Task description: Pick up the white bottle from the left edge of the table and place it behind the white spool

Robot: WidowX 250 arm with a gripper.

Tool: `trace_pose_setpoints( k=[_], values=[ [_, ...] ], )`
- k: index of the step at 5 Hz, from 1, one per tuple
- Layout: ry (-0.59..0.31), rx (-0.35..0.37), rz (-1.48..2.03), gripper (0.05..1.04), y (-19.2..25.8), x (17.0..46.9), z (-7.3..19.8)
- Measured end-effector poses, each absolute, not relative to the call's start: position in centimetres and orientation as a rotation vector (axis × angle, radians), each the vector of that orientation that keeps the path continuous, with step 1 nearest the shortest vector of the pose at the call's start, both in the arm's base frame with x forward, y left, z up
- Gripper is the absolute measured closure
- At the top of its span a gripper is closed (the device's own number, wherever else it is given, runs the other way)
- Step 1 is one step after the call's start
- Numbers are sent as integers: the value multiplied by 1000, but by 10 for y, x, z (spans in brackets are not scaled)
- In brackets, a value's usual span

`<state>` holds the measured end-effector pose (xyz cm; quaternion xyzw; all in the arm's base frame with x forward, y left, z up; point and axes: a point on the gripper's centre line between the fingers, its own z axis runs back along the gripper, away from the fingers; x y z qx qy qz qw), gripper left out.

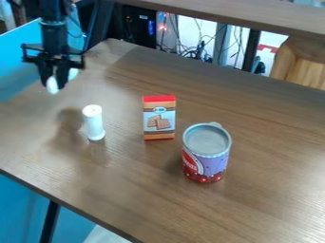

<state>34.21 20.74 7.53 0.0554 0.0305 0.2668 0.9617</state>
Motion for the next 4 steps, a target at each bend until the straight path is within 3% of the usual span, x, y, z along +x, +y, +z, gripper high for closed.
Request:
trace_pose_setpoints(
  k=[1,2,3,4],
  values=[
    [67,106,483,776,193,363,68],
    [98,41,412,776,184,372,43],
    [125,32,391,776,184,375,25],
    [118,60,411,745,185,379,26]
  ],
)
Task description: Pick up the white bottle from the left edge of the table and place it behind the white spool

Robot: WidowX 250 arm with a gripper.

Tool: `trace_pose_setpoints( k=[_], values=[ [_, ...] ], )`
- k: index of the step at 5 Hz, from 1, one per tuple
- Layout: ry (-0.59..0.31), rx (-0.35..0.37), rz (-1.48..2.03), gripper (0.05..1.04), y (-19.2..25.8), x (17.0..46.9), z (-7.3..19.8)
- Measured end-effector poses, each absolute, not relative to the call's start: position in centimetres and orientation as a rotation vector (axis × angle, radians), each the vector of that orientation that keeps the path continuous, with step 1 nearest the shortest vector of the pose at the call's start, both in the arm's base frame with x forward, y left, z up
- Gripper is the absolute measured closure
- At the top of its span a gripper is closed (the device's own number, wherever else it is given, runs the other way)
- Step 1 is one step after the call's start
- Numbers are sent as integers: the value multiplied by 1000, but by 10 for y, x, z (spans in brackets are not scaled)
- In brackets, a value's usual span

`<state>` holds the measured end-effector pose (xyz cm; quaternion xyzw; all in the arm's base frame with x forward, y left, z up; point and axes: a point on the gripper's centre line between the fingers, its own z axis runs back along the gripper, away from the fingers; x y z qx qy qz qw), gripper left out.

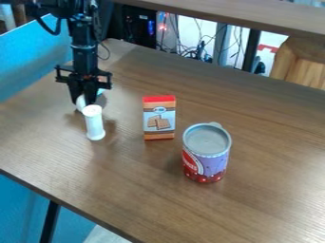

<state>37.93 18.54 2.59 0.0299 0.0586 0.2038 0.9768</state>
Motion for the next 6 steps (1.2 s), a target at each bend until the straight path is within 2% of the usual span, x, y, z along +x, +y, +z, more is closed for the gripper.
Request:
trace_pose_setpoints(
  k=[1,2,3,4,5,6],
  values=[
    [99,65,445,453,184,377,27],
    [38,10,427,167,174,376,45],
    [-66,-17,413,71,168,379,84],
    [-110,-5,406,74,171,367,98],
    [-111,29,371,79,173,338,105],
    [-73,24,293,82,160,312,110]
  ],
)
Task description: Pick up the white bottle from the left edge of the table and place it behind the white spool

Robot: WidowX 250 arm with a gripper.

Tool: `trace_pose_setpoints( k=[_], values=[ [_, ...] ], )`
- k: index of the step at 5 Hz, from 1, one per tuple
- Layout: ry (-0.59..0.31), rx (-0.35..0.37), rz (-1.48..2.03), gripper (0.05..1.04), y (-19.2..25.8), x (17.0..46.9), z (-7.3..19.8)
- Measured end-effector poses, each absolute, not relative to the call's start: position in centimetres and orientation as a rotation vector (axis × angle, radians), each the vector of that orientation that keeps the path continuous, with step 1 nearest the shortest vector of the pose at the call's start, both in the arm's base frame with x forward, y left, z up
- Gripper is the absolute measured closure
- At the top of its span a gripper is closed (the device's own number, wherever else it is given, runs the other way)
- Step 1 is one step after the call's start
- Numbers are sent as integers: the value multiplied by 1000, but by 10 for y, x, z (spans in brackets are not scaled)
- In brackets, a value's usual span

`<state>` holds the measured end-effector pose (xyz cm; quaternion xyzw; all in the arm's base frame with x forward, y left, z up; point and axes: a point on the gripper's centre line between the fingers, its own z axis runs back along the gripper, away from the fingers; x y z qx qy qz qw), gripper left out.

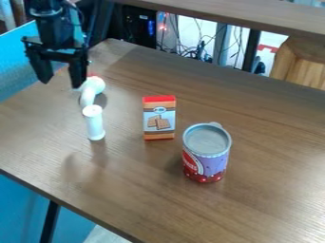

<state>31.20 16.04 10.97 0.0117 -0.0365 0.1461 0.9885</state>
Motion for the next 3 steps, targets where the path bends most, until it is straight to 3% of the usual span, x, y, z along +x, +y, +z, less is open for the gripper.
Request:
trace_pose_setpoints(
  k=[3],
  values=[
    [-80,42,106,82,138,276,111]
  ],
)
